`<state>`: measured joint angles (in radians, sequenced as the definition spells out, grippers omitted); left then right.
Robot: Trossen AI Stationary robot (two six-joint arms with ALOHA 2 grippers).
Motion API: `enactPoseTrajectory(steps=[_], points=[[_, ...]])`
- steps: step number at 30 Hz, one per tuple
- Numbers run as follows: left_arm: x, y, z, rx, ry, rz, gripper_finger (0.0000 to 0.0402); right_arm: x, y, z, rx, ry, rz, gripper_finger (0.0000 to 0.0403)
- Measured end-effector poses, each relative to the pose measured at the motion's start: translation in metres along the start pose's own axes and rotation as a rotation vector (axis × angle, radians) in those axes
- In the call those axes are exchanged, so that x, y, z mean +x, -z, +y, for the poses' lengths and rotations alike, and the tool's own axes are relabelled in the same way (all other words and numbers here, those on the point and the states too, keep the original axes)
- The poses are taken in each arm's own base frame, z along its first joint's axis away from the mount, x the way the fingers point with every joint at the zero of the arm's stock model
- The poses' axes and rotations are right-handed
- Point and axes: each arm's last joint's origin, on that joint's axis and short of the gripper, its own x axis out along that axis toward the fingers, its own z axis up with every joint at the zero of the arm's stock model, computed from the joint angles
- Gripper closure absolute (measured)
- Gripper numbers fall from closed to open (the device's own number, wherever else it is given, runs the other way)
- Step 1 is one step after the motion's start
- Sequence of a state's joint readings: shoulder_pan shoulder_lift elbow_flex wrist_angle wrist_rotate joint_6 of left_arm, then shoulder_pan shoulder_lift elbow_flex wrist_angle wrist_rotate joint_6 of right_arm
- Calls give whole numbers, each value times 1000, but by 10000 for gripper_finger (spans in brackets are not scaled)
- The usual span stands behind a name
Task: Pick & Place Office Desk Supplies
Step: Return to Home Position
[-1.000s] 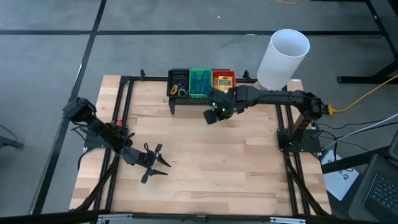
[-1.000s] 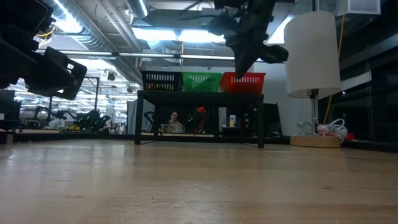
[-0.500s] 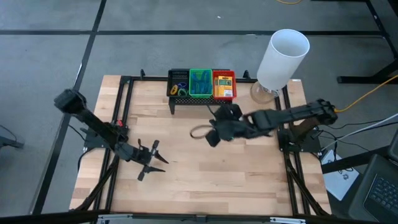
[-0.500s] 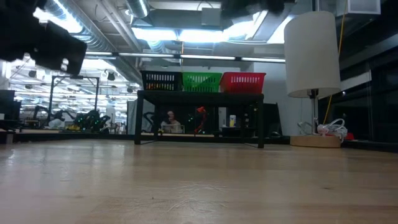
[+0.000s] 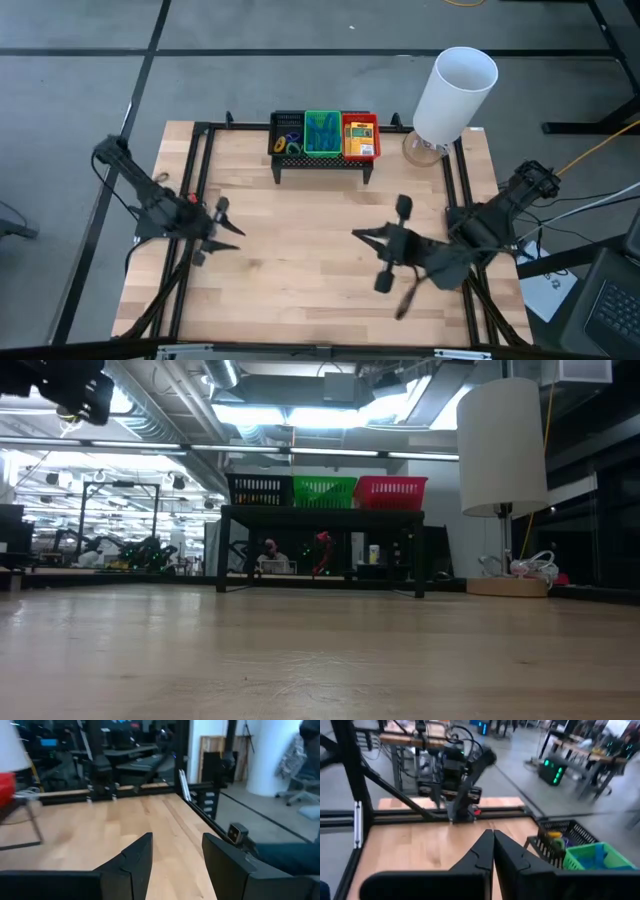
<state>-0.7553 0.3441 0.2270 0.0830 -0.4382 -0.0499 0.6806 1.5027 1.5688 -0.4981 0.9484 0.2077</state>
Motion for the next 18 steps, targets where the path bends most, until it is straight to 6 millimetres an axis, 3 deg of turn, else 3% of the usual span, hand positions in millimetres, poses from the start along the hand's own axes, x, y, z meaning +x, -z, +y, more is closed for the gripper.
enactPoseTrajectory(steps=[6, 12, 15, 18], points=[[-27, -18, 10, -16, 3, -77, 233, -22, 4, 14, -93, 8, -24, 389], [-39, -16, 18, 31, -55, -105, 233, -33, 13, 14, -129, 60, -9, 389], [-41, -12, 20, 34, -81, -76, 233, -40, 36, 8, -101, 114, -14, 389], [-42, -9, 20, 25, -94, -45, 233, -45, 73, -1, -7, 141, -37, 389]])
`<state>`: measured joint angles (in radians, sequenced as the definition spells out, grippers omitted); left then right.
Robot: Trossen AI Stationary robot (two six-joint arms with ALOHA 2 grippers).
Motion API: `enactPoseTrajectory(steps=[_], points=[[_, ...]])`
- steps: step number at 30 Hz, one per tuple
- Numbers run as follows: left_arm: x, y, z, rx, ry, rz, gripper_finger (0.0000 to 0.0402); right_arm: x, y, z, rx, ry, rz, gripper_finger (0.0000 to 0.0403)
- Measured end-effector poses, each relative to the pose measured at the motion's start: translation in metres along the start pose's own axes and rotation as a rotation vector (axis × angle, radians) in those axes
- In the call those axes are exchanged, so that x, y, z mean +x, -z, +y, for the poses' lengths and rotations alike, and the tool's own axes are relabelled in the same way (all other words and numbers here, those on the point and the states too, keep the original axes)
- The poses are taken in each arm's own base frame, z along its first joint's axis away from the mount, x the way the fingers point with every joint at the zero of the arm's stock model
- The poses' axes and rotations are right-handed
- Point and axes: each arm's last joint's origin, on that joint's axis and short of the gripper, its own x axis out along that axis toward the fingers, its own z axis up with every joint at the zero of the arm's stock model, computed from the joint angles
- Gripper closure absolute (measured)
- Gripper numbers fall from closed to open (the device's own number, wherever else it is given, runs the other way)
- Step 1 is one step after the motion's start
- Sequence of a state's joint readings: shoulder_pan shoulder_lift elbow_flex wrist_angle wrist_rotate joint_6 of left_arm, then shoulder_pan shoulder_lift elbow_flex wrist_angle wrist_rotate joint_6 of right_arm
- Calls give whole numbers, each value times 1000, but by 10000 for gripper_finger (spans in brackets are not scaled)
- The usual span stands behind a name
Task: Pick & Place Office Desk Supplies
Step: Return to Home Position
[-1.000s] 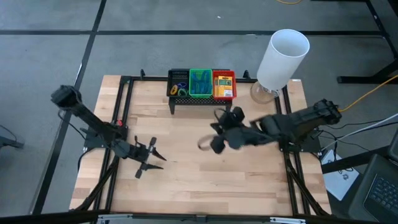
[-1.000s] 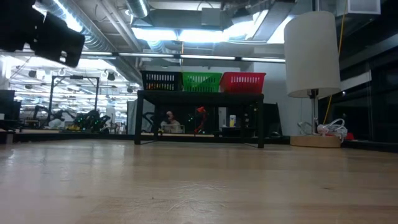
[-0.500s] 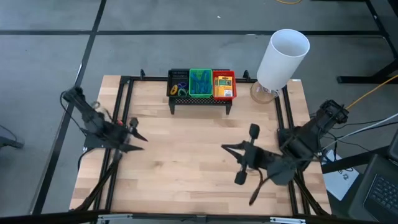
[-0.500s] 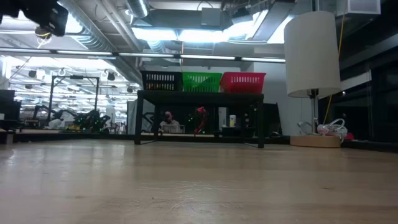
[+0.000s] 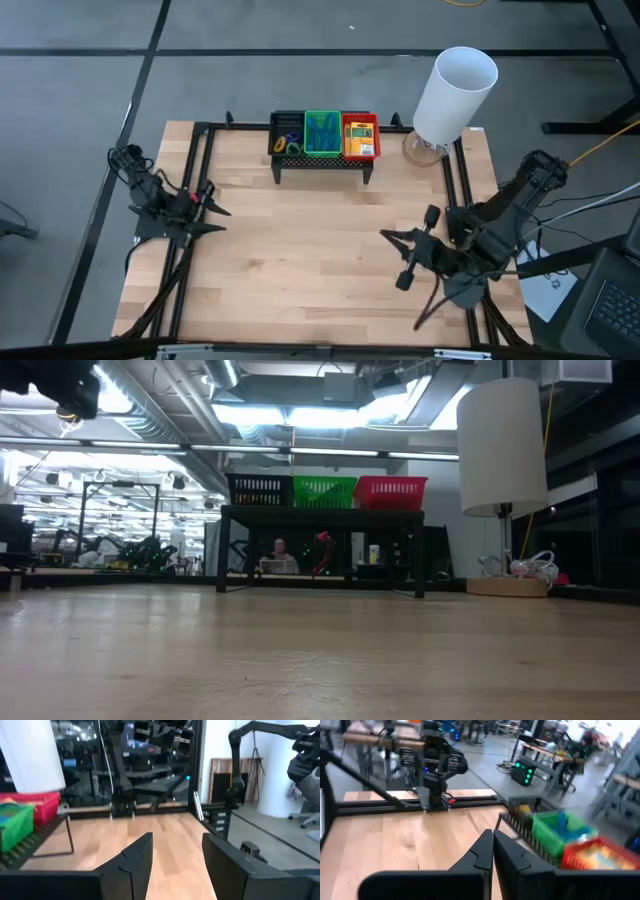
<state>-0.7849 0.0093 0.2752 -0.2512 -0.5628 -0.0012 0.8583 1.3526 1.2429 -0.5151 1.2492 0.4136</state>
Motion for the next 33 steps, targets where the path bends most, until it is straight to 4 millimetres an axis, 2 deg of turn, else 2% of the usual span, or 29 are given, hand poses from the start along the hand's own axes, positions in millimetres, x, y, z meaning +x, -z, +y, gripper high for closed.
enactPoseTrajectory(steps=[4, 8, 10, 12, 14, 17, 24, 31, 33], points=[[0, 1, 0, 5, 4, 9, 233, 3, 57, -2, 131, -15, -37, 389], [0, 0, 0, 21, 5, 2, 233, 7, 106, -10, 164, -26, -76, 389], [0, 0, 0, 28, -9, 0, 233, 8, 127, -20, 216, 79, -114, 389], [0, -2, 1, 28, -23, -14, 233, 8, 140, -30, 334, 207, -164, 389], [0, -3, 1, 0, -20, -28, 233, 7, 143, -33, 503, 241, -200, 389], [0, -3, 1, -13, -21, -32, 233, 8, 143, -30, 675, 145, -185, 389], [0, -4, 1, -1, -22, -37, 233, 15, 143, -25, 749, -40, -90, 389], [0, -6, 1, 88, -31, -50, 233, 22, 142, -30, 692, 34, -113, 389], [0, -6, 0, 12, -11, -56, 233, 23, 140, -31, 726, 56, -130, 389]])
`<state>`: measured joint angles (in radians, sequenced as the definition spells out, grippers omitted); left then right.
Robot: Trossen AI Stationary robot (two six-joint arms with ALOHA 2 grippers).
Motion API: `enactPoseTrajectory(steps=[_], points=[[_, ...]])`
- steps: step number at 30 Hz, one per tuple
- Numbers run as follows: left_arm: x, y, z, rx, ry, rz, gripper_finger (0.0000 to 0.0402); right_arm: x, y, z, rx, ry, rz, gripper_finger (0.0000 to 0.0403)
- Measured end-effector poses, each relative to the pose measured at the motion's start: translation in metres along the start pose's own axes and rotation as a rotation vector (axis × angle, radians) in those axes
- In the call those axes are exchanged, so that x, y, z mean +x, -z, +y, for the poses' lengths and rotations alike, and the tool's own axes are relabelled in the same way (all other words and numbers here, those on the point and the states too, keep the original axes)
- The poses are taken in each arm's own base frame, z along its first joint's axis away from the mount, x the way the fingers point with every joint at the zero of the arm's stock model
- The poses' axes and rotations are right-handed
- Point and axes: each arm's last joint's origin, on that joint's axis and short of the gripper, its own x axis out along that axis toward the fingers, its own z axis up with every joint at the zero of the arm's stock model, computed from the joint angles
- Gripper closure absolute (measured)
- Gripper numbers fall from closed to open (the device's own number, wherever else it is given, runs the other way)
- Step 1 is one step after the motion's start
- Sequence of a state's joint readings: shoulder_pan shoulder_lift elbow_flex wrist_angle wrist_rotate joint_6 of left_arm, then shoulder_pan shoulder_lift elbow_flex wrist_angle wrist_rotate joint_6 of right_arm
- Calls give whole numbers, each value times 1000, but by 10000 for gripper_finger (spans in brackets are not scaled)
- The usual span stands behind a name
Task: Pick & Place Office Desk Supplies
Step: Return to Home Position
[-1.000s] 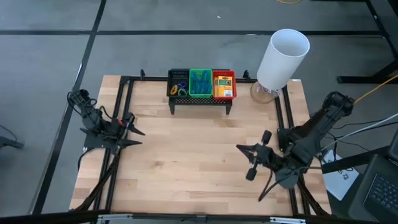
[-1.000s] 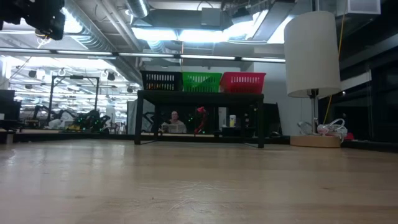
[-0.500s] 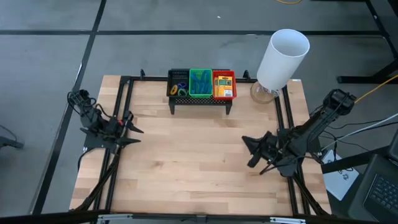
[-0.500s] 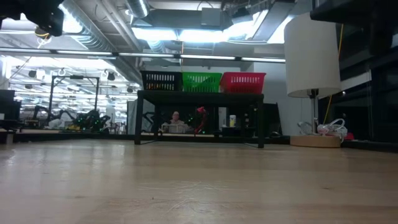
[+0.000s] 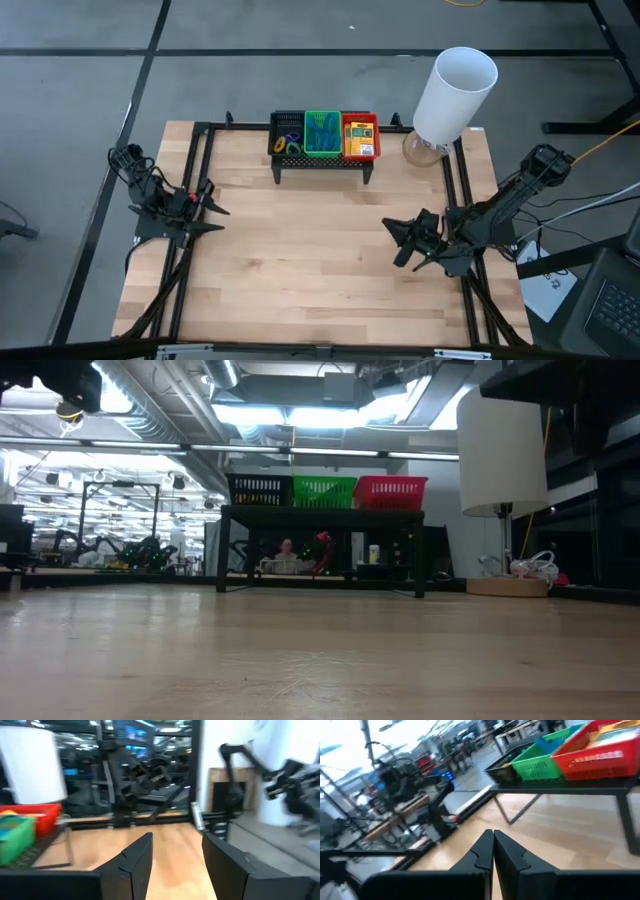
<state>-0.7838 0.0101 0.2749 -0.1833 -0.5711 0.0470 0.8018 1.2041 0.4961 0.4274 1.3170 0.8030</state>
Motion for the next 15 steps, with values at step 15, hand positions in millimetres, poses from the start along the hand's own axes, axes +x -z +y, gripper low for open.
enactPoseTrajectory(steps=[15], points=[[-7, -7, -5, 28, 320, 13, 233, -15, -32, 24, -461, -1080, 85, 389]])
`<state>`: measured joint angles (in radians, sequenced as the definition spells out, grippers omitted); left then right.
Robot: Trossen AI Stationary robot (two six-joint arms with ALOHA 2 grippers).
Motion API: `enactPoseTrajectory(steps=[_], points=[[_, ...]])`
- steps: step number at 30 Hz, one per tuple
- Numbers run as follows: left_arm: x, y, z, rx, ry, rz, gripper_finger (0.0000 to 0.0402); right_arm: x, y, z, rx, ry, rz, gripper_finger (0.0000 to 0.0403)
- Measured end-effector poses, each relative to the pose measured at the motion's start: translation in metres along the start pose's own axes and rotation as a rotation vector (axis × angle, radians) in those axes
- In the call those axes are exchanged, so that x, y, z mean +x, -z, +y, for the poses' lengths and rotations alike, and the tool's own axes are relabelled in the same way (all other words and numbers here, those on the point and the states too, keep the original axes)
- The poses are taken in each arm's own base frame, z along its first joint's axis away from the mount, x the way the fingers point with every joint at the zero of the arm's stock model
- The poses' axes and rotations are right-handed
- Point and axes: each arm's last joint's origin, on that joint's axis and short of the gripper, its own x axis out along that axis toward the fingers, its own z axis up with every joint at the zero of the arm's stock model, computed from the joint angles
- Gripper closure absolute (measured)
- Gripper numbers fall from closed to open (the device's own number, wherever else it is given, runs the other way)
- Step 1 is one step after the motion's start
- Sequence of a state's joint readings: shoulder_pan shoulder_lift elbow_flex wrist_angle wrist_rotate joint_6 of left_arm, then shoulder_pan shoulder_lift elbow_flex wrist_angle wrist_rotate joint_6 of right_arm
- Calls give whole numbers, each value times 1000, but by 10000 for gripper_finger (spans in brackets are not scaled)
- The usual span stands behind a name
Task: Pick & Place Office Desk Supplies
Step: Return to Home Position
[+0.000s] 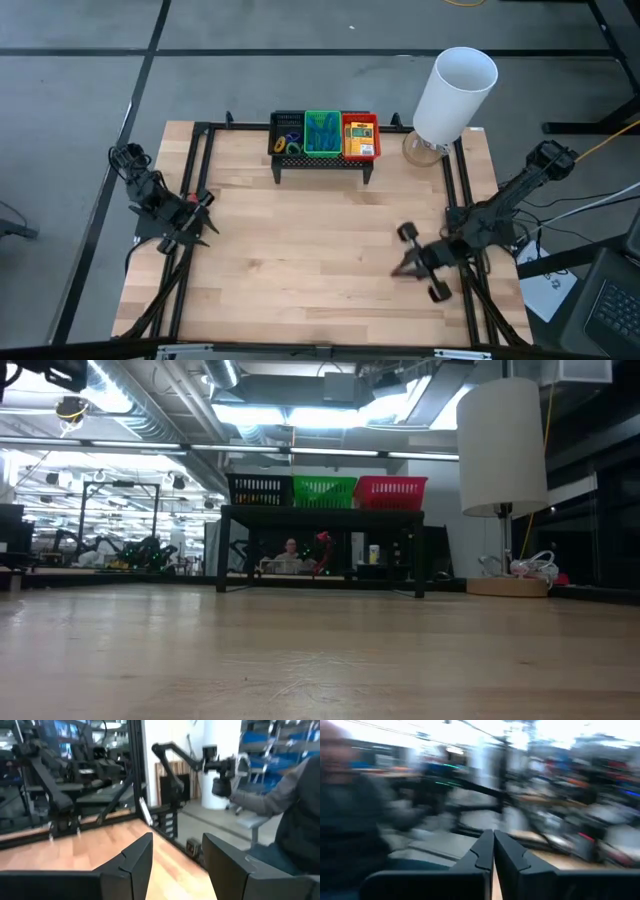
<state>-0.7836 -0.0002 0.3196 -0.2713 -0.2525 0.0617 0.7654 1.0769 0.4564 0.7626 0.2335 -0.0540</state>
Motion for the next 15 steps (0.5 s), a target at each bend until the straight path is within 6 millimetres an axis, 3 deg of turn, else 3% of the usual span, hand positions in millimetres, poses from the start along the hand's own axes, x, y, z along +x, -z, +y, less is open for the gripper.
enactPoseTrajectory(steps=[3, 9, 15], points=[[2, 6, -1, -4, 1, 23, 233, -16, 8, -5, -41, 106, 0, 389], [4, 11, -3, -16, 60, 26, 233, -48, 27, -8, -91, 4, -132, 389], [9, 19, -6, -26, 99, 0, 233, -58, 43, -12, -54, 72, -107, 389]])
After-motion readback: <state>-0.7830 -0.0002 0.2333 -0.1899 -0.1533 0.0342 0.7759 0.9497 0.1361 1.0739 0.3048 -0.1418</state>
